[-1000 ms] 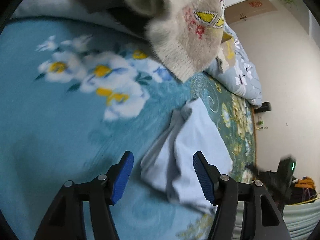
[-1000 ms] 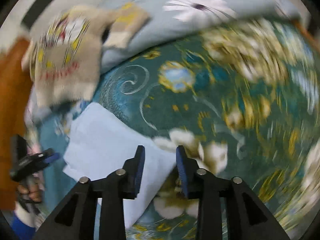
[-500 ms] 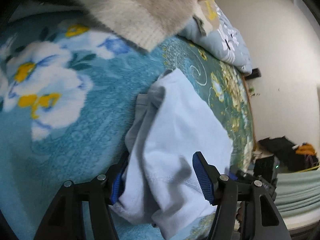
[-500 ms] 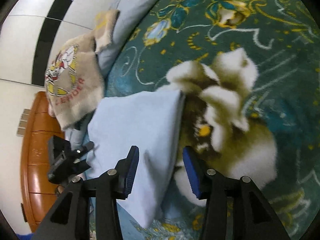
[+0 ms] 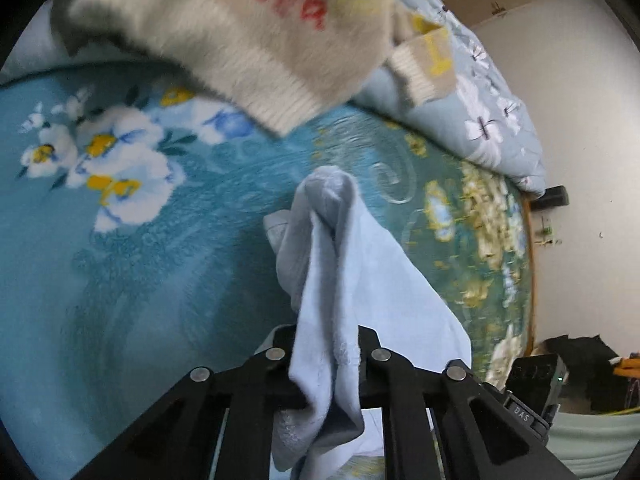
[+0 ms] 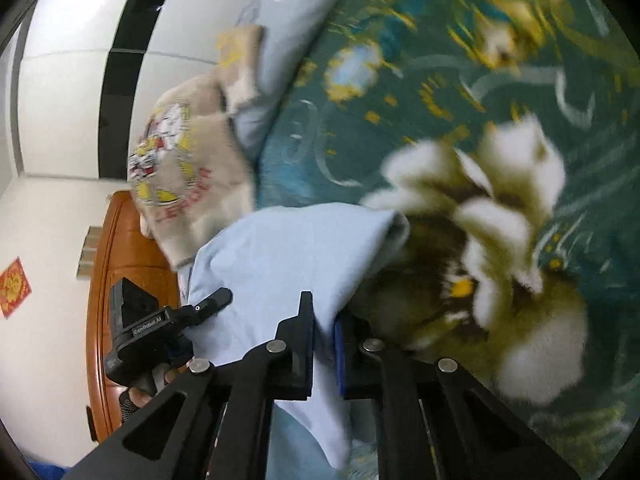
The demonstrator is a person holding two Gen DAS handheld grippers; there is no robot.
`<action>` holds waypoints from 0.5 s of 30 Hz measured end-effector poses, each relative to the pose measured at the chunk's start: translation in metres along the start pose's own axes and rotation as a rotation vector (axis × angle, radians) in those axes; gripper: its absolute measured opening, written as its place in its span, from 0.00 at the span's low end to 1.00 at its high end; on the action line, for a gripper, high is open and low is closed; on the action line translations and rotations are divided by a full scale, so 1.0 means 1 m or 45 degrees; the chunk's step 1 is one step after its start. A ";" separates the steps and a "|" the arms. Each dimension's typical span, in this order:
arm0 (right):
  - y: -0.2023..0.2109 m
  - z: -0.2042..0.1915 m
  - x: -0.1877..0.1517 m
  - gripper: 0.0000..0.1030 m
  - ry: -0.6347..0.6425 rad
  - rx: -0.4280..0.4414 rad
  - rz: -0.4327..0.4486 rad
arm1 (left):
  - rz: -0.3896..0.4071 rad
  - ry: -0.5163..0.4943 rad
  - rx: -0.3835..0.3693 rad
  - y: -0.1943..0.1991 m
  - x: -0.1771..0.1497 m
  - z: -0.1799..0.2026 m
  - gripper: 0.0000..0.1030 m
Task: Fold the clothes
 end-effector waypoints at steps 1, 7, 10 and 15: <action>0.010 -0.006 0.003 0.08 0.023 -0.001 0.015 | 0.006 -0.002 -0.009 0.005 0.000 0.008 0.11; 0.064 -0.039 0.014 0.08 0.177 -0.011 0.118 | 0.039 -0.067 -0.116 0.030 0.000 0.055 0.11; 0.078 -0.046 0.005 0.08 0.248 -0.020 0.188 | 0.039 -0.164 -0.166 0.042 -0.003 0.070 0.11; 0.085 -0.060 -0.026 0.08 0.276 -0.020 0.289 | 0.051 -0.302 -0.230 0.080 -0.016 0.071 0.11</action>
Point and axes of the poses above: each gripper's, at about its wrist camera, not at the fingertips, and y roughly against the way its jaws point, z to its right, x to its top, the point moved 9 cm from there along -y, roughly the way its jaws point, and after that the axes turned 15 degrees about -x, right-handed, at the moved point
